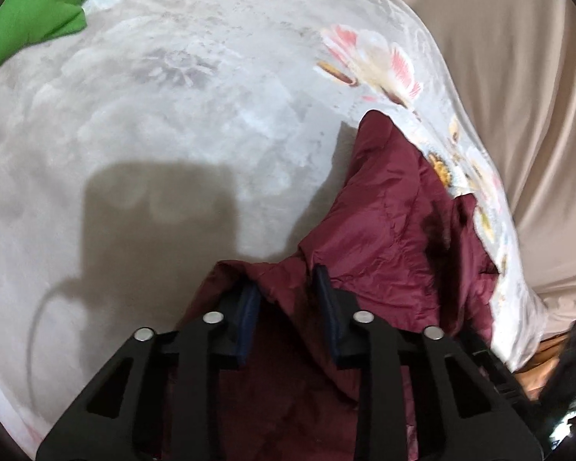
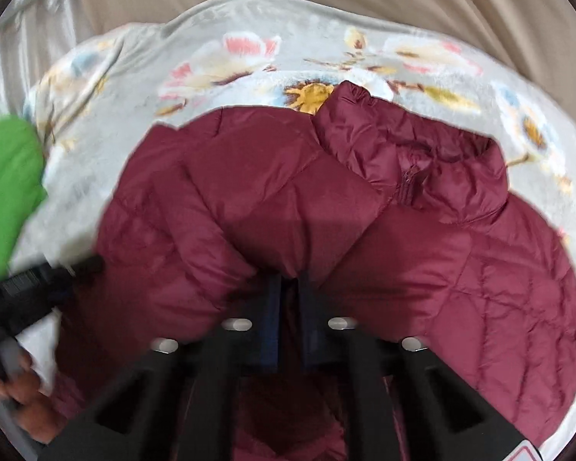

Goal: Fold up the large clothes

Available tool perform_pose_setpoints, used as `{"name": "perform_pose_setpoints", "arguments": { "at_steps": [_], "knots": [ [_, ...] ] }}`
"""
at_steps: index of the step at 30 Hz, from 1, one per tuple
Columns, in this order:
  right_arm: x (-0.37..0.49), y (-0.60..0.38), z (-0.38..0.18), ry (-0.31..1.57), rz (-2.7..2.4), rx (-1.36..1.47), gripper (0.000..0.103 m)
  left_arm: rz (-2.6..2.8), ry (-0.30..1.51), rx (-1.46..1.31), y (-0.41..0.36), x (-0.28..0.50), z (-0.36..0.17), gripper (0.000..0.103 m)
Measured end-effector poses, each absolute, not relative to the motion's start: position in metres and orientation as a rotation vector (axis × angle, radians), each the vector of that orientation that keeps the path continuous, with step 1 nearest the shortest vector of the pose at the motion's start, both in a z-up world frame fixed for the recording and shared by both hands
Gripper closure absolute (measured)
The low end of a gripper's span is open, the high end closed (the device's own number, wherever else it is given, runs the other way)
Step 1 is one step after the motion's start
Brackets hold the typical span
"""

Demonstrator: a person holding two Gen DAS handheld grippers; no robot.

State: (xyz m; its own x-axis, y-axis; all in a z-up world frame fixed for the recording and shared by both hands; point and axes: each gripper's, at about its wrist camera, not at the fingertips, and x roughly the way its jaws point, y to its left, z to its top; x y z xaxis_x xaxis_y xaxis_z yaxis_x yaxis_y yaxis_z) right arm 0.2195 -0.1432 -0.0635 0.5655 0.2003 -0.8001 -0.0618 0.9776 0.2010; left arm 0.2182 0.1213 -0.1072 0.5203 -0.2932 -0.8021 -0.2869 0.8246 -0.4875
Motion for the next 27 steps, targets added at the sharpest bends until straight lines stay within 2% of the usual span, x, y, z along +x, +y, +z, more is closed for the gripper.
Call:
{"name": "perform_pose_setpoints", "arguments": {
  "at_steps": [2, 4, 6, 8, 11, 13, 16, 18, 20, 27],
  "knots": [
    [0.209, -0.155, -0.031, 0.844, 0.209, 0.254, 0.101, 0.026, 1.037, -0.612, 0.126, 0.218, -0.107, 0.087],
    [0.189, -0.184, 0.003, 0.691, 0.284, 0.441, 0.101, 0.047, 1.038, -0.614, 0.133, 0.219, -0.109, 0.088],
    [0.165, -0.227, 0.01, 0.603, 0.237, 0.596, 0.101, 0.044, 1.042, -0.622, 0.136, 0.22, -0.111, 0.088],
    [0.152, -0.262, -0.016, 0.628, 0.083, 0.656, 0.102, 0.042, 1.048, -0.589, 0.133, 0.221, -0.113, 0.088],
    [0.15, -0.298, -0.099, 0.942, -0.197, 0.58, 0.099, 0.056, 1.045, -0.534, 0.123, 0.22, -0.115, 0.087],
    [0.126, -0.315, -0.117, 0.929, -0.191, 0.711, 0.099, 0.06, 1.039, -0.503, 0.119, 0.218, -0.113, 0.087],
    [0.099, -0.326, -0.106, 0.852, -0.176, 0.797, 0.088, 0.052, 1.041, -0.521, 0.121, 0.214, -0.112, 0.087],
    [0.091, -0.33, -0.098, 0.812, -0.147, 0.829, 0.069, 0.045, 1.04, -0.55, 0.125, 0.211, -0.11, 0.087],
    [0.088, -0.329, -0.093, 0.79, -0.102, 0.846, 0.057, 0.045, 1.042, -0.587, 0.13, 0.207, -0.108, 0.087],
    [0.05, -0.329, -0.093, 0.824, -0.067, 0.788, 0.045, 0.023, 1.037, -0.57, 0.135, 0.194, -0.098, 0.08]
  ]
}}
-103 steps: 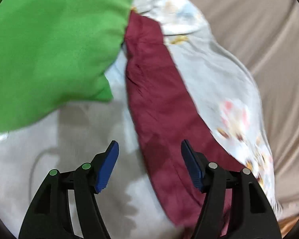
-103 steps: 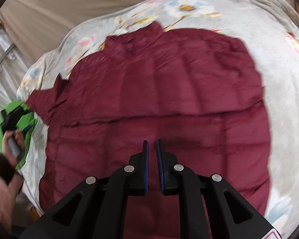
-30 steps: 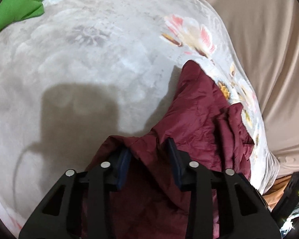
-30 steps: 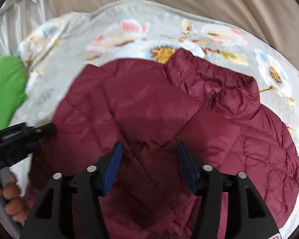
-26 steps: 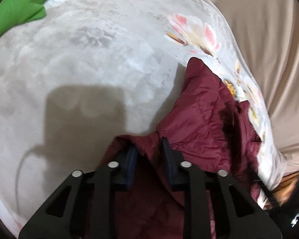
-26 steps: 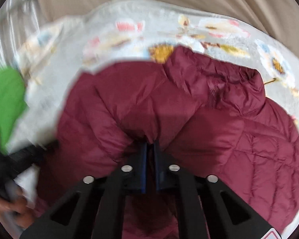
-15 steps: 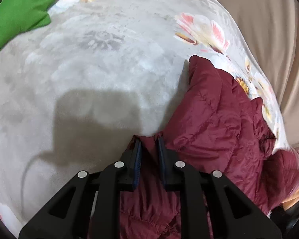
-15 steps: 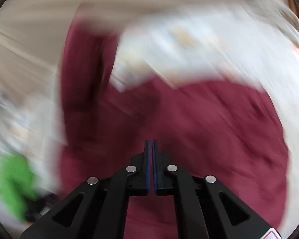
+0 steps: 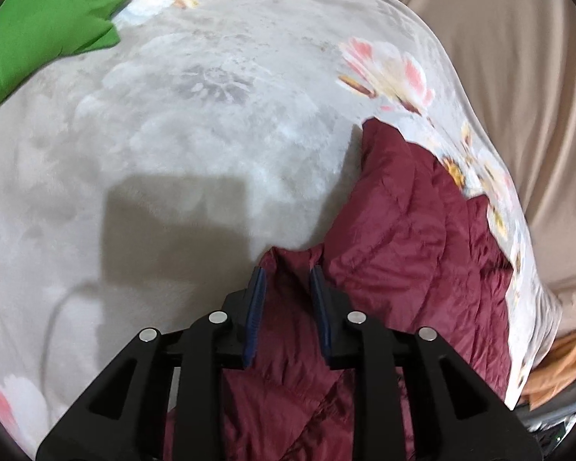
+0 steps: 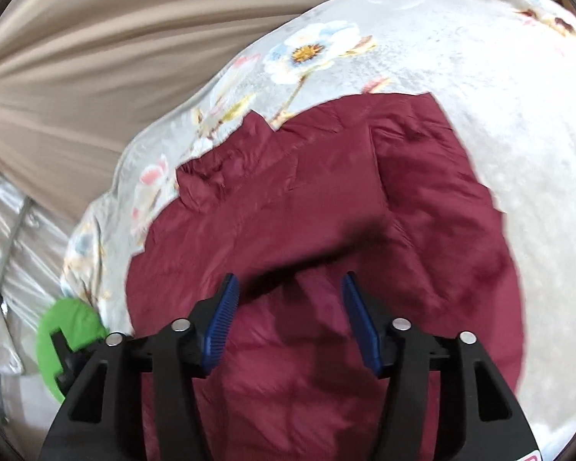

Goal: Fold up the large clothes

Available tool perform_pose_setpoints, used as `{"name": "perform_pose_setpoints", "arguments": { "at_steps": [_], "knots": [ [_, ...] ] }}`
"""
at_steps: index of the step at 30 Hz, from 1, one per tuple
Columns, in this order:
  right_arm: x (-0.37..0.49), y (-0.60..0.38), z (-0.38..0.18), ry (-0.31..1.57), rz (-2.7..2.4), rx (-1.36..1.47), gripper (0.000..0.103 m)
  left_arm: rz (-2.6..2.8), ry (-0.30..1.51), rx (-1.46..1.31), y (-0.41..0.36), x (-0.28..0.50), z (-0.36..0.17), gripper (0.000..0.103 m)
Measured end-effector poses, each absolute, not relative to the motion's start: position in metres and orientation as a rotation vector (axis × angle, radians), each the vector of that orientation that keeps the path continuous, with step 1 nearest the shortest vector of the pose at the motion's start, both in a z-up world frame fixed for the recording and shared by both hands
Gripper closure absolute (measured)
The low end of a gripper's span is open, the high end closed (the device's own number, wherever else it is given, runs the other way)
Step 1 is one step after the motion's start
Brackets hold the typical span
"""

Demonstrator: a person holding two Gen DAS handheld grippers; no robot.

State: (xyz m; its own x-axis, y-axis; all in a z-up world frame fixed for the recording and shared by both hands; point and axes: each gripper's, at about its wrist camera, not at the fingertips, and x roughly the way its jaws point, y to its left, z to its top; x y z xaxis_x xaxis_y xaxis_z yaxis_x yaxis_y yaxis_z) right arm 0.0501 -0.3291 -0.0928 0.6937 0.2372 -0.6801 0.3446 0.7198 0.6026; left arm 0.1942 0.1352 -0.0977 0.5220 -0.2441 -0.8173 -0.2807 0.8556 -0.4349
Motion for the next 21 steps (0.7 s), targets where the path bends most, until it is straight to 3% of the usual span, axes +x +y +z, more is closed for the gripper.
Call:
{"name": "perform_pose_setpoints", "arguments": {
  "at_steps": [8, 9, 10, 11, 12, 16, 21],
  "knots": [
    [0.086, -0.357, -0.116, 0.844, -0.153, 0.917, 0.046, -0.023, 1.053, -0.607, 0.119, 0.197, -0.099, 0.061],
    [0.092, -0.356, -0.115, 0.849, -0.152, 0.919, 0.068, -0.024, 1.056, -0.612, 0.118, 0.2, -0.1, 0.062],
    [0.101, -0.351, -0.107, 0.856, -0.125, 0.897, 0.087, -0.019, 1.057, -0.612, 0.118, 0.203, -0.1, 0.071],
    [0.103, -0.345, -0.094, 0.83, -0.103, 0.867, 0.098, -0.016, 1.048, -0.606, 0.118, 0.206, -0.098, 0.083],
    [0.099, -0.337, -0.065, 0.728, -0.048, 0.819, 0.098, -0.009, 1.045, -0.592, 0.119, 0.209, -0.096, 0.102],
    [0.073, -0.327, -0.014, 0.546, 0.044, 0.72, 0.102, 0.014, 1.027, -0.535, 0.128, 0.213, -0.091, 0.102],
    [0.103, -0.353, -0.141, 0.955, -0.159, 0.768, 0.103, 0.013, 1.071, -0.467, 0.121, 0.216, -0.117, 0.1]
  ]
}}
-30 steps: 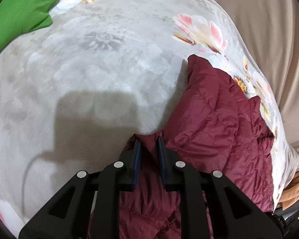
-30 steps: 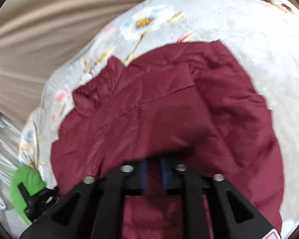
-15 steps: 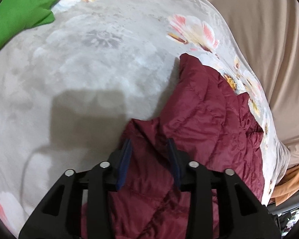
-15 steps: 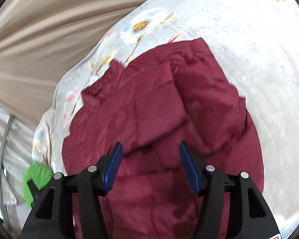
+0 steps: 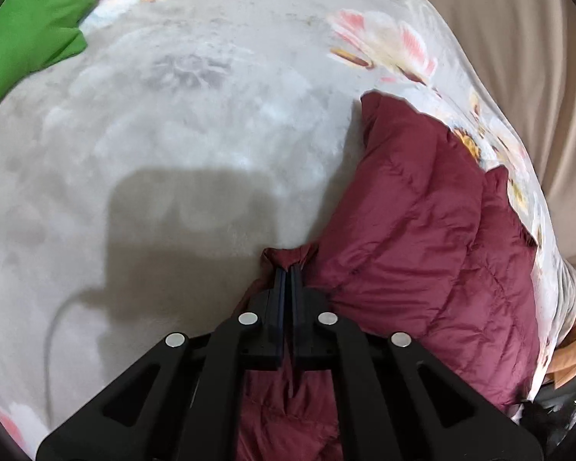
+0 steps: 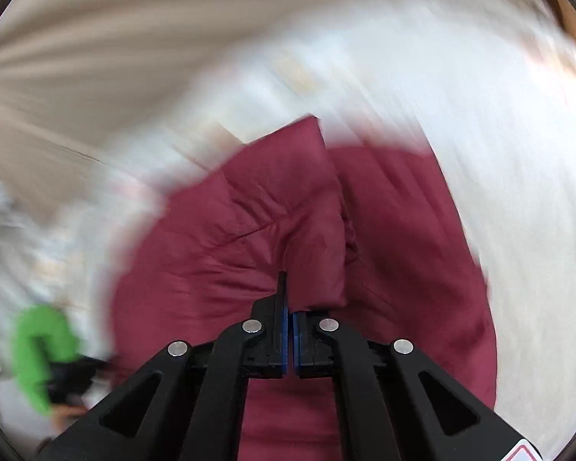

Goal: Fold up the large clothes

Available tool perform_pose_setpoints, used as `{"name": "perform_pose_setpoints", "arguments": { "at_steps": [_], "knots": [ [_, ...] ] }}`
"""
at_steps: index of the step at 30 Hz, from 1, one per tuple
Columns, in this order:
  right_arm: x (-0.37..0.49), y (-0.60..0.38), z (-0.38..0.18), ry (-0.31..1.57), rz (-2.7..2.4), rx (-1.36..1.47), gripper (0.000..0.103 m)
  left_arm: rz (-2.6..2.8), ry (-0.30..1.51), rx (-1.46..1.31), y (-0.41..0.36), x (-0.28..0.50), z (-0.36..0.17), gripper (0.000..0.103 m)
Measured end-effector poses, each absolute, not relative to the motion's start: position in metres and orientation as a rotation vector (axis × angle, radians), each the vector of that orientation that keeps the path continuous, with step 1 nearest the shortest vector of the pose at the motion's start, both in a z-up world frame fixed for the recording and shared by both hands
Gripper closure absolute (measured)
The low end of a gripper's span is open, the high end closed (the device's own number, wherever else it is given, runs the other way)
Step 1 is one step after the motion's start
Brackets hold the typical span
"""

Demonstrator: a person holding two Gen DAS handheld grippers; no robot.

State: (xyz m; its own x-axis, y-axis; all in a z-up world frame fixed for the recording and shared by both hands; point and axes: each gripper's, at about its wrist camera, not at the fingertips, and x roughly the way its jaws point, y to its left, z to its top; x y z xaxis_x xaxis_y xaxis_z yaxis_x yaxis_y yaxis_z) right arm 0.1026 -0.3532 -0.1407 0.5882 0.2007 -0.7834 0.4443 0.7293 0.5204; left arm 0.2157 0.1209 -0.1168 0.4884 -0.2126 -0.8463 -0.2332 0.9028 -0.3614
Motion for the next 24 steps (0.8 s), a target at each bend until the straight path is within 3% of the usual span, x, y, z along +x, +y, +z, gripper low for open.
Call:
{"name": "perform_pose_setpoints", "arguments": {
  "at_steps": [2, 3, 5, 9, 13, 17, 20, 24],
  "knots": [
    [0.094, -0.355, -0.133, 0.925, -0.19, 0.802, 0.101, 0.004, 1.066, -0.441, 0.122, 0.212, -0.111, 0.099],
    [0.091, -0.354, -0.126, 0.917, -0.207, 0.795, 0.093, 0.0, 1.059, -0.436, 0.126, 0.208, -0.107, 0.097],
    [0.079, -0.349, -0.104, 0.893, -0.262, 0.746, 0.087, -0.001, 1.04, -0.41, 0.135, 0.197, -0.095, 0.096],
    [0.061, -0.306, -0.069, 0.845, -0.252, 0.633, 0.086, 0.02, 1.018, -0.341, 0.155, 0.174, -0.078, 0.096],
    [0.108, -0.165, -0.065, 0.944, 0.219, 0.49, 0.103, 0.014, 1.021, -0.326, 0.163, 0.154, -0.072, 0.096],
    [0.161, -0.04, -0.087, 1.027, 0.454, 0.295, 0.103, -0.028, 1.08, -0.298, 0.153, 0.137, -0.084, 0.096],
    [0.207, 0.0, -0.119, 1.134, 0.45, 0.238, 0.103, -0.037, 1.133, -0.288, 0.153, 0.124, -0.101, 0.096],
    [0.231, 0.009, -0.114, 1.084, 0.424, 0.313, 0.103, -0.043, 1.173, -0.323, 0.163, 0.113, -0.119, 0.096]
  ]
}}
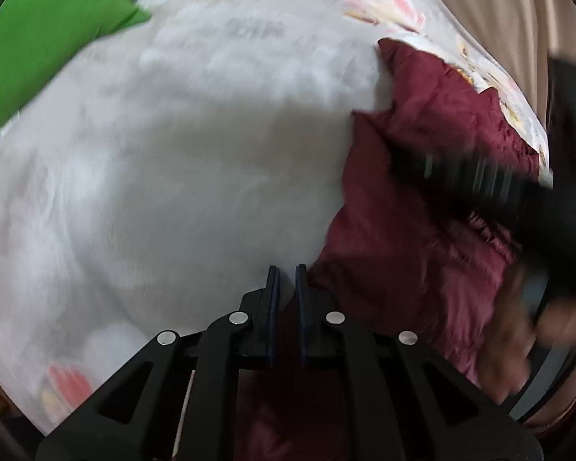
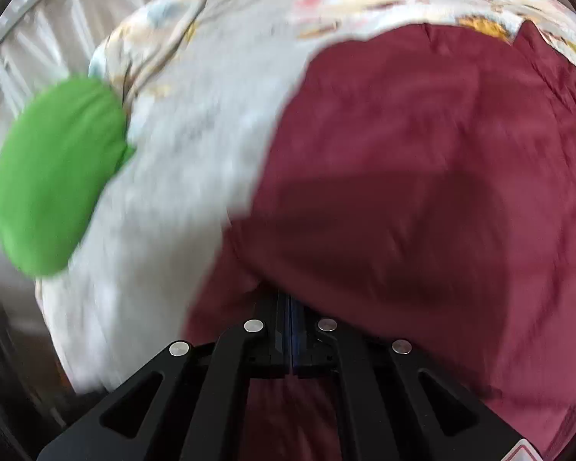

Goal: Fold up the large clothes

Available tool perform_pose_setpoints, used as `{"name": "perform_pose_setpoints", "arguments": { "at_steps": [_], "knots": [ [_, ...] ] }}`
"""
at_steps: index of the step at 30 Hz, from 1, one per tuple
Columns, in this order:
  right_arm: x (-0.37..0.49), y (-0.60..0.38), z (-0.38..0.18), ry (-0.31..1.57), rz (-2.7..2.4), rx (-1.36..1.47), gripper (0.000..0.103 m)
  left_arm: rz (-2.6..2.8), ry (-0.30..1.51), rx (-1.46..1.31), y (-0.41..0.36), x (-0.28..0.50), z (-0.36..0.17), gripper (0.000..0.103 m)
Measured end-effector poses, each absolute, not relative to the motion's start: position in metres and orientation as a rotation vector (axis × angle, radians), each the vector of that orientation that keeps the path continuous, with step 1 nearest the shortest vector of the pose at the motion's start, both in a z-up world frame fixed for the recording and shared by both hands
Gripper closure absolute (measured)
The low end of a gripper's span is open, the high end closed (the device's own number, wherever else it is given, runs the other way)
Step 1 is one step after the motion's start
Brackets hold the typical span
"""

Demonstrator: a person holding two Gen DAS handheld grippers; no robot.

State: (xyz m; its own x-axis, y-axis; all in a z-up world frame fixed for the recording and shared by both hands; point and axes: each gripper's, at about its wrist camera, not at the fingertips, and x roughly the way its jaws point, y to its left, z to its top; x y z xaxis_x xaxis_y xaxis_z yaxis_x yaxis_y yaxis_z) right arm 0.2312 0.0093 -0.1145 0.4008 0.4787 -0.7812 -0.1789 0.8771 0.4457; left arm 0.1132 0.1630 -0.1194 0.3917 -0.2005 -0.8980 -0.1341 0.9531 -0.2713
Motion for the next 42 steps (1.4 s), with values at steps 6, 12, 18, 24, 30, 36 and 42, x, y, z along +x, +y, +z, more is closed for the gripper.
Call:
{"name": "perform_pose_setpoints", "arguments": {
  "at_steps": [6, 12, 18, 24, 30, 36, 42],
  "knots": [
    [0.244, 0.03, -0.125, 1.107, 0.434, 0.234, 0.102, -0.039, 1.14, -0.291, 0.168, 0.117, -0.106, 0.096],
    [0.161, -0.083, -0.073, 0.988, 0.485, 0.379, 0.102, -0.064, 1.002, -0.379, 0.173, 0.153, -0.053, 0.095],
    [0.1, -0.26, -0.075, 0.901, -0.005, 0.503, 0.099, -0.151, 0.963, -0.322, 0.103, 0.213, -0.049, 0.085],
    [0.091, -0.358, -0.109, 0.934, -0.277, 0.486, 0.103, -0.04, 1.016, -0.224, 0.068, 0.24, -0.106, 0.082],
    [0.071, -0.407, -0.137, 0.936, -0.354, 0.59, 0.103, 0.031, 1.005, -0.18, 0.065, 0.243, -0.108, 0.082],
    [0.095, -0.363, -0.069, 0.842, -0.239, 0.466, 0.097, -0.065, 0.938, -0.265, 0.045, 0.239, -0.045, 0.084],
    [0.189, -0.302, -0.057, 0.887, 0.119, 0.479, 0.094, -0.225, 0.926, -0.157, -0.029, 0.267, -0.04, 0.074]
  ]
}}
